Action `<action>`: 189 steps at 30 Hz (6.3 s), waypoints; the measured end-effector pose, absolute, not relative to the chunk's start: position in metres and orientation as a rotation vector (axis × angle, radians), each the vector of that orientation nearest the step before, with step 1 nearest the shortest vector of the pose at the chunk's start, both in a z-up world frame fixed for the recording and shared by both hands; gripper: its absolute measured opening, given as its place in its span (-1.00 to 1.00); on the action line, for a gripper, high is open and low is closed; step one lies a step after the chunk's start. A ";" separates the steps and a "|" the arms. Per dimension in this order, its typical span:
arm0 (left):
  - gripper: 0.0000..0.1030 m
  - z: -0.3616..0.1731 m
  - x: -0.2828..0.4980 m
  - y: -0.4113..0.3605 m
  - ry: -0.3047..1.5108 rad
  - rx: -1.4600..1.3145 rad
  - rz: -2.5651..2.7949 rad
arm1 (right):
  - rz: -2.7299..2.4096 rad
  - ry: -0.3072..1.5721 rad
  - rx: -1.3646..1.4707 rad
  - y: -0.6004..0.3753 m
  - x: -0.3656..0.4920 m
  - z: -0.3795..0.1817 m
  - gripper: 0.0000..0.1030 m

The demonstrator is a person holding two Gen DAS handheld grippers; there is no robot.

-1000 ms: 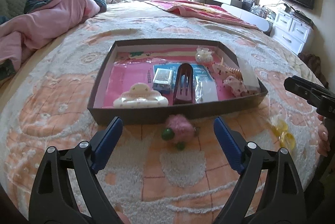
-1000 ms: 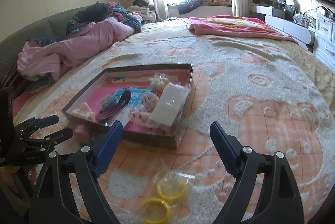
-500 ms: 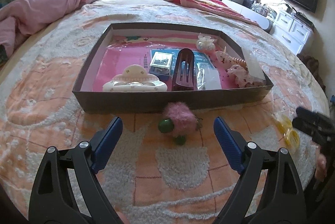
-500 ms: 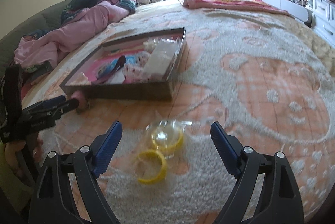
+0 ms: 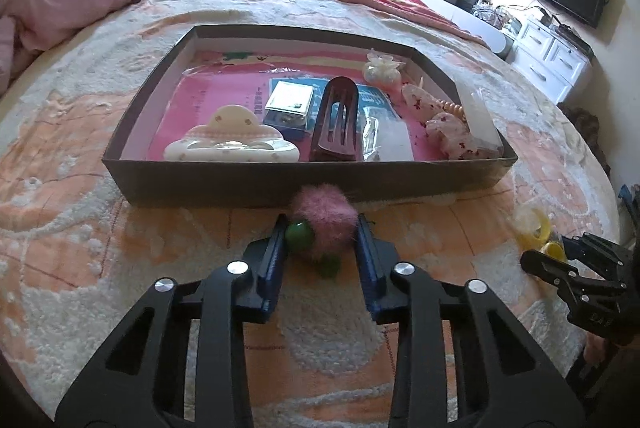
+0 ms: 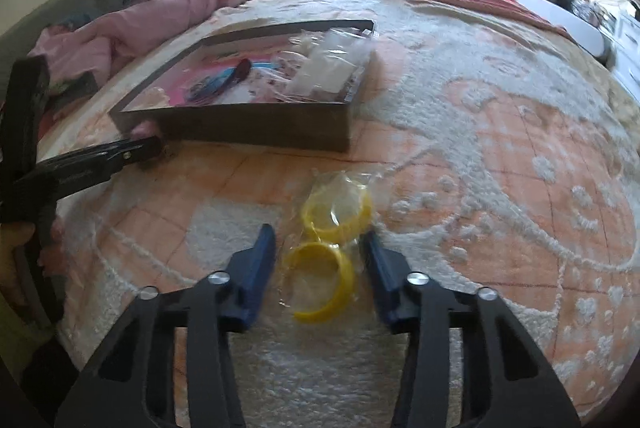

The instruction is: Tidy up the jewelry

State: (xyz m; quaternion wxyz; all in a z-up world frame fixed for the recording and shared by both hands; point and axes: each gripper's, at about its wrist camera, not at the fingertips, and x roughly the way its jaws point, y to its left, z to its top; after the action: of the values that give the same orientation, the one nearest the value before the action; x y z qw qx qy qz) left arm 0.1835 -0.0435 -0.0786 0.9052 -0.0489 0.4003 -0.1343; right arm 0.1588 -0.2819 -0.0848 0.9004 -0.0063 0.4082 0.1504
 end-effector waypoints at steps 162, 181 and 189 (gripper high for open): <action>0.78 -0.014 0.062 -0.005 0.418 -0.086 -0.093 | 0.267 0.266 -0.009 -0.267 0.078 -0.016 0.87; 0.78 -0.019 0.067 -0.005 0.406 -0.070 -0.078 | 0.253 0.268 -0.005 -0.269 0.086 -0.024 0.87; 0.78 -0.020 0.067 -0.005 0.406 -0.070 -0.079 | 0.253 0.267 -0.004 -0.269 0.086 -0.024 0.87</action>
State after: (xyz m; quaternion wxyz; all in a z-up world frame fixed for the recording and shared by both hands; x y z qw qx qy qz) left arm 0.0666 -0.0049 -0.0198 0.9781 -0.0348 0.2015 -0.0394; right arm 0.0856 -0.2688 -0.0240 0.9832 -0.0021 0.1327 0.1256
